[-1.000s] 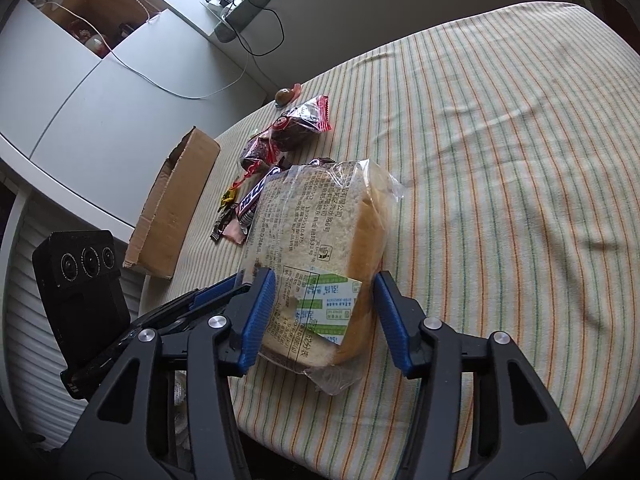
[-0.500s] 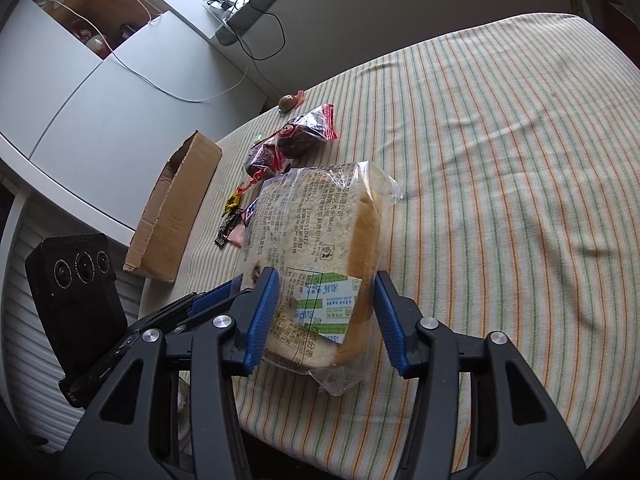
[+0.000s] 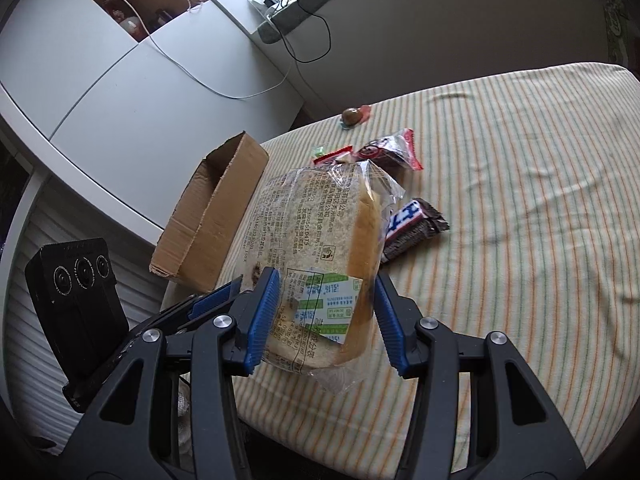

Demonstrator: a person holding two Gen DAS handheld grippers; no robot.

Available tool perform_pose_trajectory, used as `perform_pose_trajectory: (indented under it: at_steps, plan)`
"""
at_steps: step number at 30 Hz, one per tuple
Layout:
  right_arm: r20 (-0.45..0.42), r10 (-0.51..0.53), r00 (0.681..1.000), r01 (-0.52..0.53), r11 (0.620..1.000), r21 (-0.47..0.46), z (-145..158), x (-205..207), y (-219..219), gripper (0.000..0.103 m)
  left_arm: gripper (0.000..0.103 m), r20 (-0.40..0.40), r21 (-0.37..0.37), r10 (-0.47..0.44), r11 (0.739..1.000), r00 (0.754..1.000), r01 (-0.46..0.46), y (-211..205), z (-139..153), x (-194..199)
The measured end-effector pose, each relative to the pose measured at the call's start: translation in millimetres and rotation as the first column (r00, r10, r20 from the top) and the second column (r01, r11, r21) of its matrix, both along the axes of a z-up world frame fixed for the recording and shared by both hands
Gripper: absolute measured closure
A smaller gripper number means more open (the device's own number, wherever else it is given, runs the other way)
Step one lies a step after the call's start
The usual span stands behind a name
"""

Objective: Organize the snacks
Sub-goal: 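Carry the bread loaf with the left tool into the cardboard box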

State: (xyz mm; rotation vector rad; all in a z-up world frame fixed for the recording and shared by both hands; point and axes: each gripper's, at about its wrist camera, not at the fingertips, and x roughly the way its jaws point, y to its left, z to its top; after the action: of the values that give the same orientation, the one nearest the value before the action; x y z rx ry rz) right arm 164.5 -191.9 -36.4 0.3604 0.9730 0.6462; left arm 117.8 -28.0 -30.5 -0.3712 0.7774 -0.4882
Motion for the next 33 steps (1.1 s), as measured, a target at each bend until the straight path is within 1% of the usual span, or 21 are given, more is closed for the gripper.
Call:
perform_pose_trajectory:
  at_steps: [6, 13, 20, 25, 30, 33]
  plan:
    - [0.027, 0.065, 0.998, -0.065, 0.998, 0.000, 13, 4, 42, 0.052, 0.068, 0.031, 0.004, 0.069, 0.998, 0.997, -0.069, 28, 6, -6]
    - [0.048, 0.142, 0.989, -0.142, 0.990, -0.005, 23, 11, 96, 0.052, 0.068, 0.054, 0.003, 0.154, 0.988, 0.987, -0.155, 66, 11, -10]
    - [0.055, 0.215, 0.975, -0.215, 0.977, 0.000, 28, 22, 146, 0.052, 0.068, 0.067, -0.003, 0.246, 0.969, 0.967, -0.246, 107, 15, -13]
    - [0.058, 0.260, 0.964, -0.261, 0.965, -0.001, 30, 27, 182, 0.052, 0.068, 0.062, -0.010, 0.301, 0.954, 0.952, -0.301, 134, 15, -15]
    - [0.052, 0.307, 0.950, -0.307, 0.952, 0.007, 28, 33, 212, 0.052, 0.068, 0.067, 0.008, 0.350, 0.936, 0.935, -0.351, 156, 16, -19]
    - [0.053, 0.332, 0.942, -0.332, 0.943, -0.008, 24, 35, 229, 0.052, 0.068, 0.063, 0.013, 0.374, 0.927, 0.925, -0.376, 170, 14, -21]
